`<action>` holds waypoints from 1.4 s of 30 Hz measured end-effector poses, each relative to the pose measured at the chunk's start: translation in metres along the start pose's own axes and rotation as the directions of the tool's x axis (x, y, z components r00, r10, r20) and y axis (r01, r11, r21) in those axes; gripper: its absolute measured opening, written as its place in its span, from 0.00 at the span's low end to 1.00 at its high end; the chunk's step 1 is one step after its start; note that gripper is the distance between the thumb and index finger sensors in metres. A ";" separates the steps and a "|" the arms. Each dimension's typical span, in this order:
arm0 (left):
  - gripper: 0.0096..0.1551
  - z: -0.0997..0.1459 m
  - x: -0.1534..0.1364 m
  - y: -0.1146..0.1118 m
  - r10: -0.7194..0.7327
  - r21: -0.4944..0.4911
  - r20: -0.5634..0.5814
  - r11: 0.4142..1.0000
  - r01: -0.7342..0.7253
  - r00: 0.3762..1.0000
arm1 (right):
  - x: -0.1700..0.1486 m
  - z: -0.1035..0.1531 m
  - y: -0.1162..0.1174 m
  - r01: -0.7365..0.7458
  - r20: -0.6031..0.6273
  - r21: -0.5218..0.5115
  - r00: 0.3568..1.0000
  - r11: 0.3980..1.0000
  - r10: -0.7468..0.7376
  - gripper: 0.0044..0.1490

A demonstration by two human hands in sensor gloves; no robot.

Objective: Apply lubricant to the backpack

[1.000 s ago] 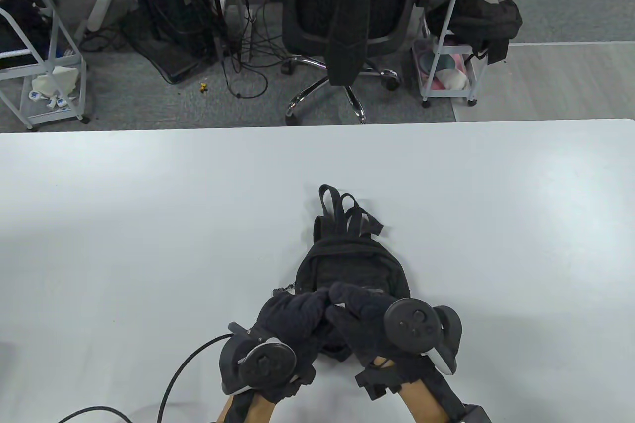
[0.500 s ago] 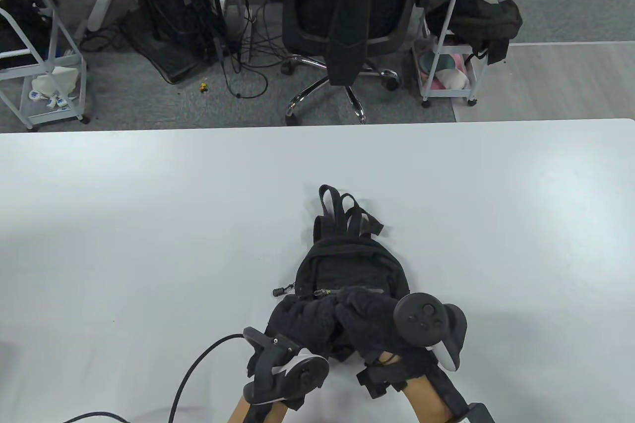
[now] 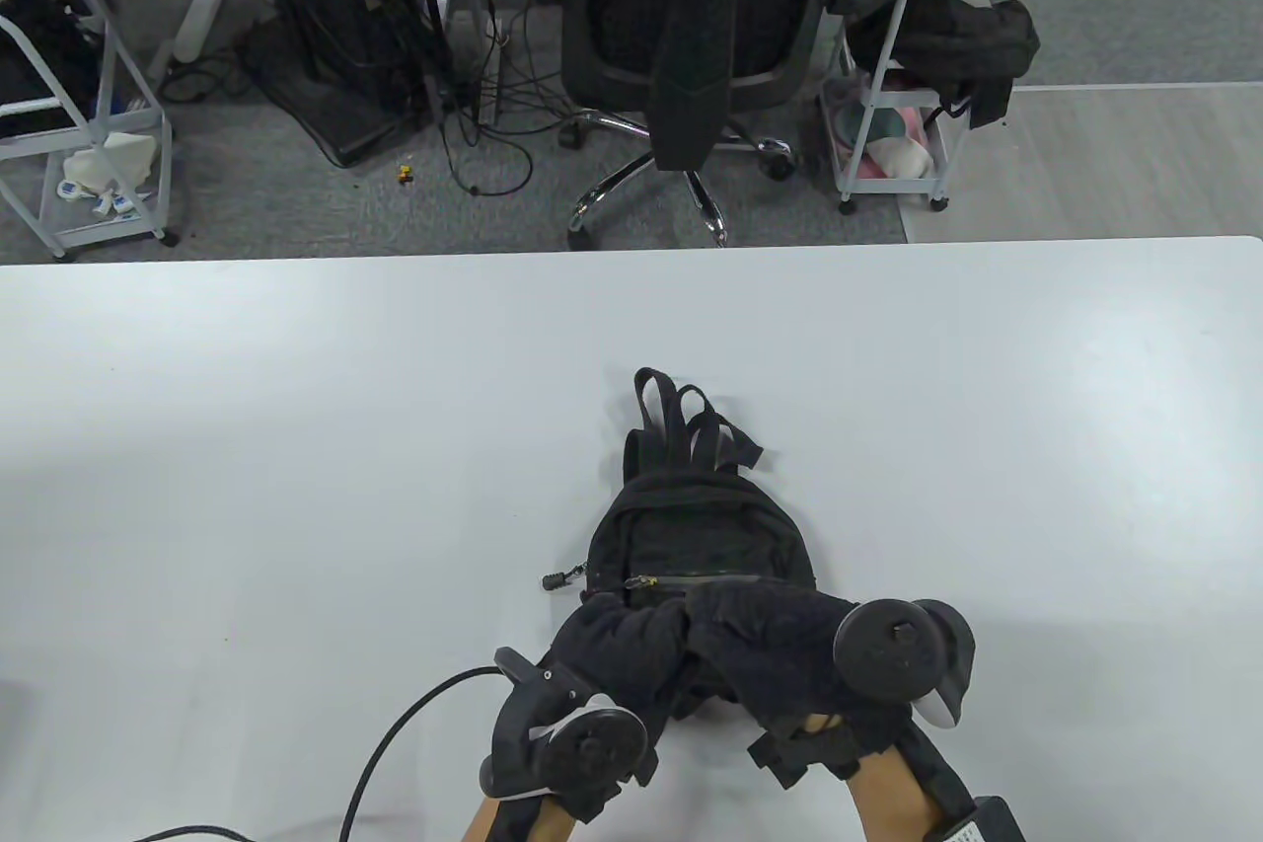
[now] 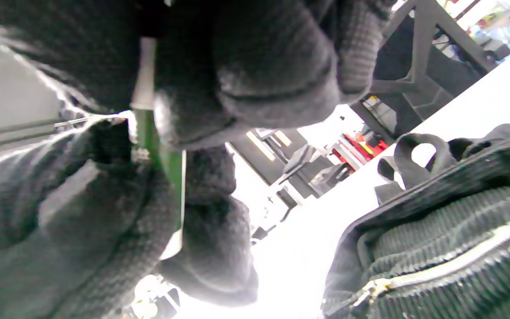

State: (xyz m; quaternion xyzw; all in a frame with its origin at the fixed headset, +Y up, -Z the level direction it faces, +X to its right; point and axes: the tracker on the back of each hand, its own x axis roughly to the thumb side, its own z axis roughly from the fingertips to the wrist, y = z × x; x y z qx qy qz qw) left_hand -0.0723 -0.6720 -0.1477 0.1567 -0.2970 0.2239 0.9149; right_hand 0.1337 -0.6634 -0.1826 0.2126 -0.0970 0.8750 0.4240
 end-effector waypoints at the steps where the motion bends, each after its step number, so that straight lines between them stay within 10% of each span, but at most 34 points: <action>1: 0.33 0.000 -0.001 0.000 0.012 -0.001 0.005 1.000 -0.012 1.000 | 0.000 0.001 0.000 -0.001 0.004 -0.001 1.000 1.000 0.001 0.23; 7: 0.32 -0.001 -0.004 0.003 0.056 -0.033 -0.001 0.998 -0.056 0.998 | 0.002 0.002 -0.002 0.005 0.026 -0.016 1.000 1.000 -0.005 0.23; 11: 0.32 0.006 -0.030 0.001 0.043 -0.117 -0.086 0.992 -0.053 0.995 | -0.020 0.006 -0.045 0.154 0.016 -0.150 0.988 0.977 -0.153 0.23; 24: 0.32 0.007 -0.035 -0.004 0.201 -0.021 -0.127 0.978 -0.205 0.971 | 0.003 0.014 -0.034 -0.355 0.009 -0.123 0.933 0.927 0.359 0.26; 42: 0.31 0.012 -0.049 0.008 0.185 0.084 -0.144 0.981 -0.174 0.972 | -0.094 0.002 -0.055 -0.617 -0.545 0.090 0.627 0.782 0.557 0.32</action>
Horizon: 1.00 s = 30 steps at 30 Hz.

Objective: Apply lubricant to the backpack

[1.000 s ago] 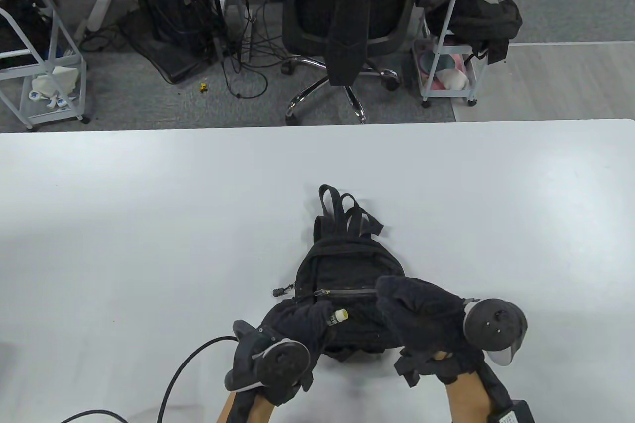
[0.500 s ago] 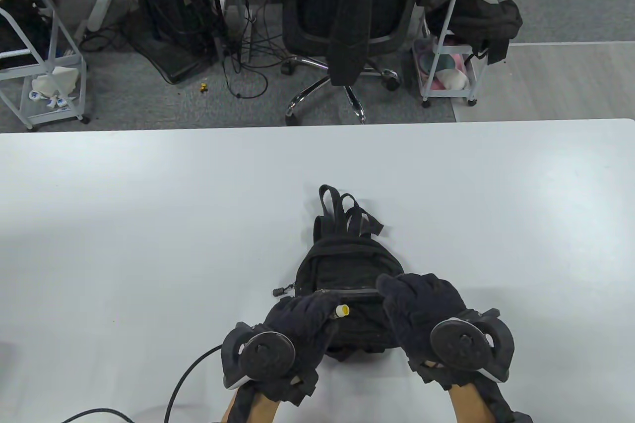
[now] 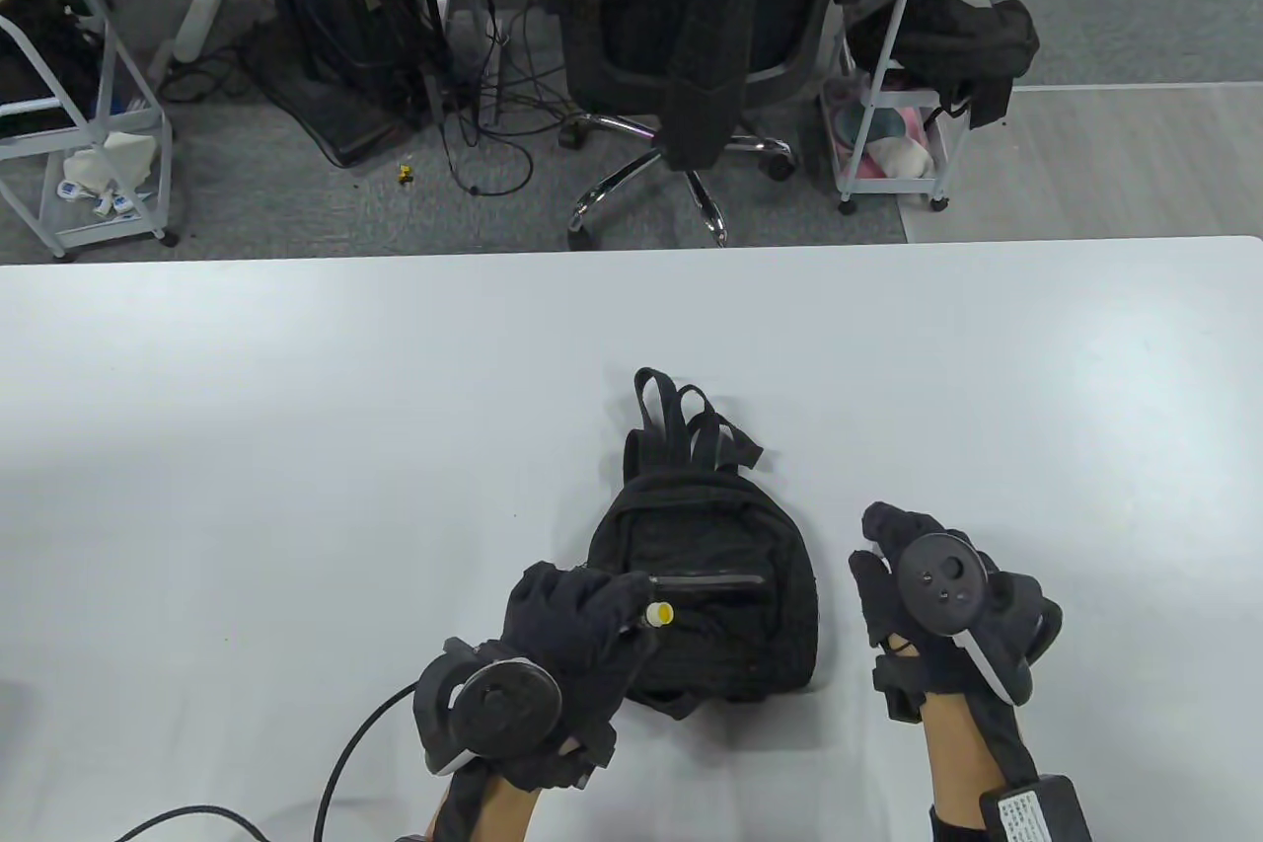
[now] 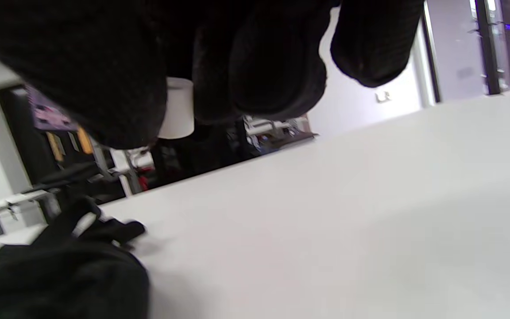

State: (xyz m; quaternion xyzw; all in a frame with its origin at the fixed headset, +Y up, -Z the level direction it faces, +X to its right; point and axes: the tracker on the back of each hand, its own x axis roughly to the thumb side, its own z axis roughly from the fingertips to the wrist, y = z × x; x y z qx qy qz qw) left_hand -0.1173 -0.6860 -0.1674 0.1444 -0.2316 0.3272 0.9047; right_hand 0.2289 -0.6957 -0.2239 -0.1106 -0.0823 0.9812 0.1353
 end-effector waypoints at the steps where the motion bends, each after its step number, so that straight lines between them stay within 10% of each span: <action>1: 0.31 0.000 0.000 0.000 -0.003 0.002 -0.001 1.000 0.003 1.000 | -0.003 -0.003 0.005 -0.004 -0.018 0.019 1.000 1.000 0.004 0.32; 18: 0.31 0.000 -0.006 0.001 -0.031 0.045 -0.015 0.998 0.031 0.999 | -0.027 -0.019 0.062 -0.163 -0.162 0.217 0.966 0.962 0.200 0.30; 30: 0.31 -0.002 -0.015 0.000 0.102 0.021 -0.008 0.995 -0.102 0.995 | -0.026 -0.010 0.020 0.044 -0.113 0.173 0.993 0.984 -0.025 0.44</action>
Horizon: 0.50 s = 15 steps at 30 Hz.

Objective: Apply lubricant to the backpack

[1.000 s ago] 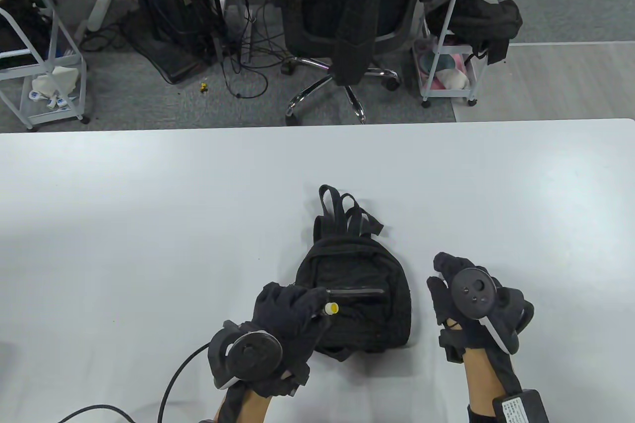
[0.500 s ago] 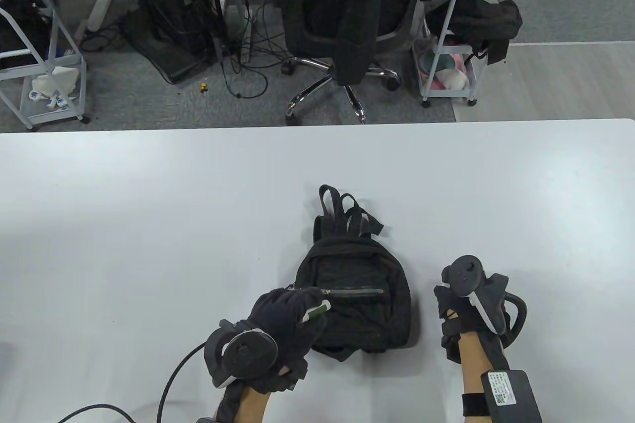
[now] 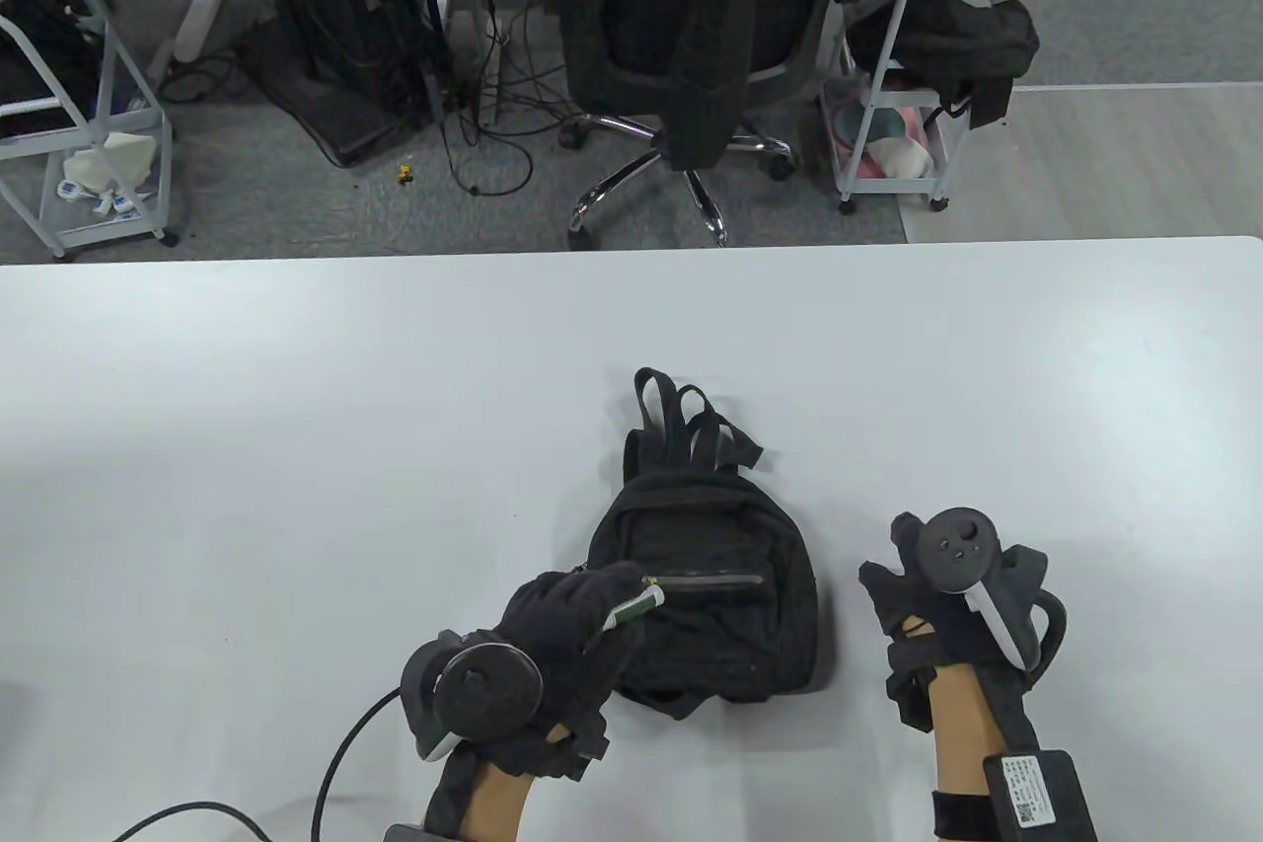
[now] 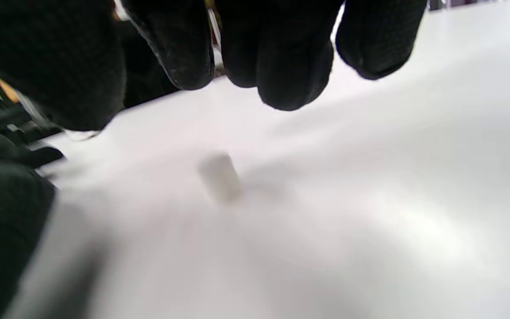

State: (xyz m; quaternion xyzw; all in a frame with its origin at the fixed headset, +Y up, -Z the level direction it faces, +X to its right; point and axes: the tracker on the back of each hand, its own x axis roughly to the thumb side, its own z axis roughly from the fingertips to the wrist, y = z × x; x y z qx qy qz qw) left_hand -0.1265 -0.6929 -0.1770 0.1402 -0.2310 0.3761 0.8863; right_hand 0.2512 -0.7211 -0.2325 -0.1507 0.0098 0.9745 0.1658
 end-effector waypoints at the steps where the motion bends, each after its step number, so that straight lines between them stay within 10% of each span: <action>1: 0.31 0.000 0.000 0.000 0.012 -0.004 0.008 1.000 -0.012 1.000 | 0.005 0.004 -0.005 0.028 0.039 -0.015 0.999 0.999 -0.028 0.44; 5: 0.31 0.001 0.003 0.000 0.063 -0.007 0.033 0.998 -0.063 0.997 | 0.035 0.032 -0.025 0.246 0.316 -0.072 0.925 0.967 -0.212 0.39; 9: 0.31 0.002 0.007 0.000 0.136 -0.004 0.063 0.991 -0.136 0.989 | 0.071 0.065 -0.031 0.353 0.625 0.055 0.717 0.934 -0.308 0.36; 15: 0.30 0.004 0.013 -0.003 0.235 -0.015 0.097 0.972 -0.235 0.967 | 0.104 0.095 -0.020 0.297 0.747 0.087 0.613 0.951 -0.260 0.39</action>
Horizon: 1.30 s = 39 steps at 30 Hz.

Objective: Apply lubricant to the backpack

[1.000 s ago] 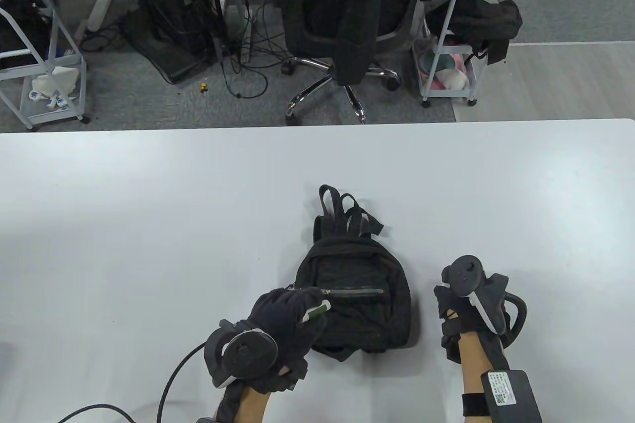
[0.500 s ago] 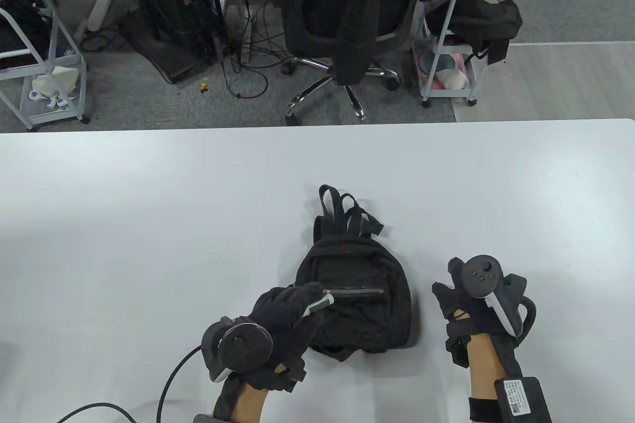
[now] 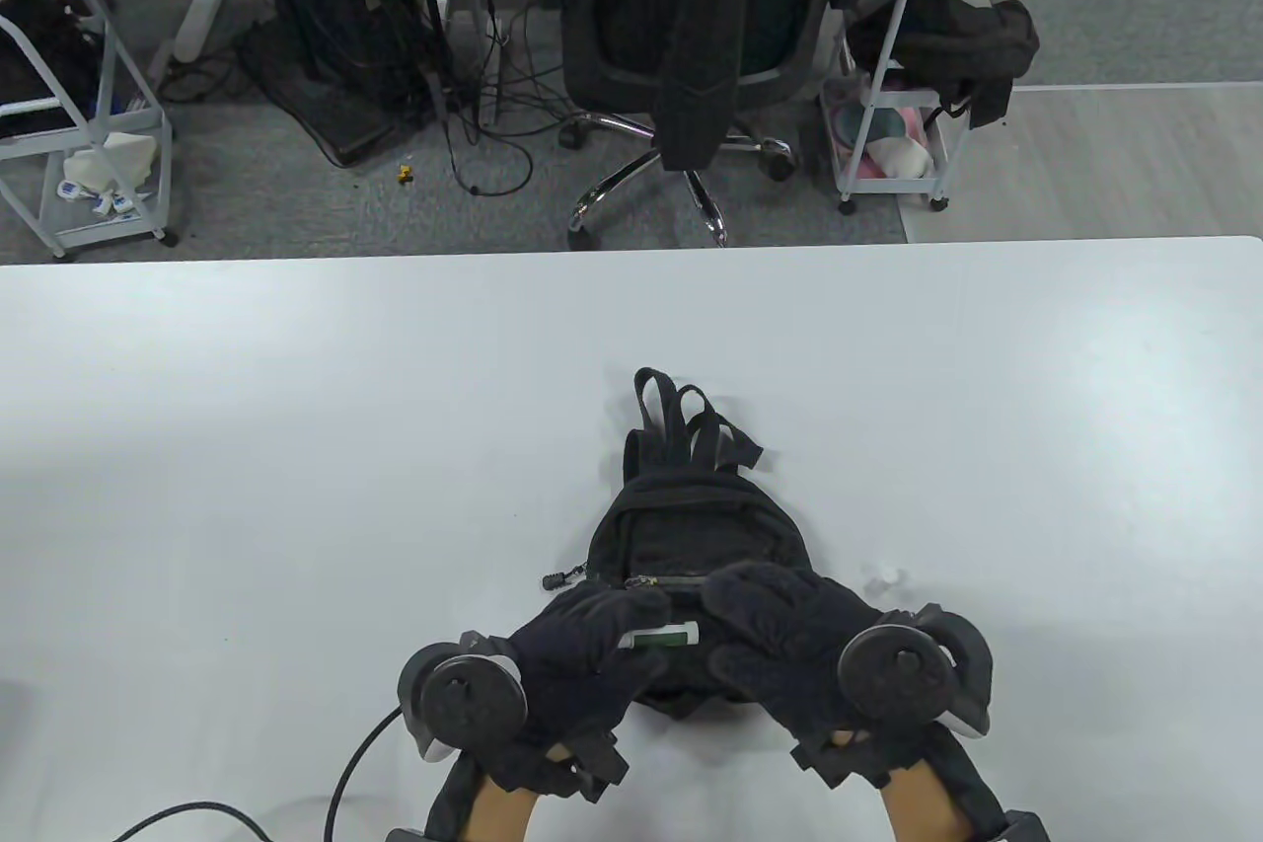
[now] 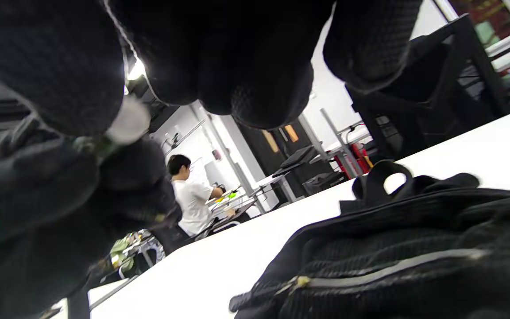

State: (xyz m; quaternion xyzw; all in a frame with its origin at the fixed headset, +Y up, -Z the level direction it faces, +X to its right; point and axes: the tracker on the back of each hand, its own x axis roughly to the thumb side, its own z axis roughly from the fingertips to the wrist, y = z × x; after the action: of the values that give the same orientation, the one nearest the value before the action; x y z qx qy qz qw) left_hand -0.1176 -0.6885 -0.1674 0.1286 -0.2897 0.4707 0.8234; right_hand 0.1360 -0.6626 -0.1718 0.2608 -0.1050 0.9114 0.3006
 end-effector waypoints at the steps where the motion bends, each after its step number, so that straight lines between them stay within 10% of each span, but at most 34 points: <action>1: 0.31 0.000 0.001 -0.001 -0.003 -0.005 0.003 1.000 0.003 1.000 | 0.003 0.000 0.003 -0.003 0.008 -0.008 1.000 1.000 0.003 0.38; 39: 0.29 0.004 0.000 0.004 -0.022 0.089 0.044 0.996 0.018 0.999 | -0.023 -0.003 0.012 0.277 -0.064 0.031 0.959 0.960 -0.275 0.33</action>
State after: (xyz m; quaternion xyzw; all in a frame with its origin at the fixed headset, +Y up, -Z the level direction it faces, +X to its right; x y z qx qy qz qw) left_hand -0.1228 -0.6881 -0.1644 0.1784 -0.2856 0.4717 0.8149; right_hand 0.1433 -0.6820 -0.1866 0.2516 -0.0408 0.8698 0.4225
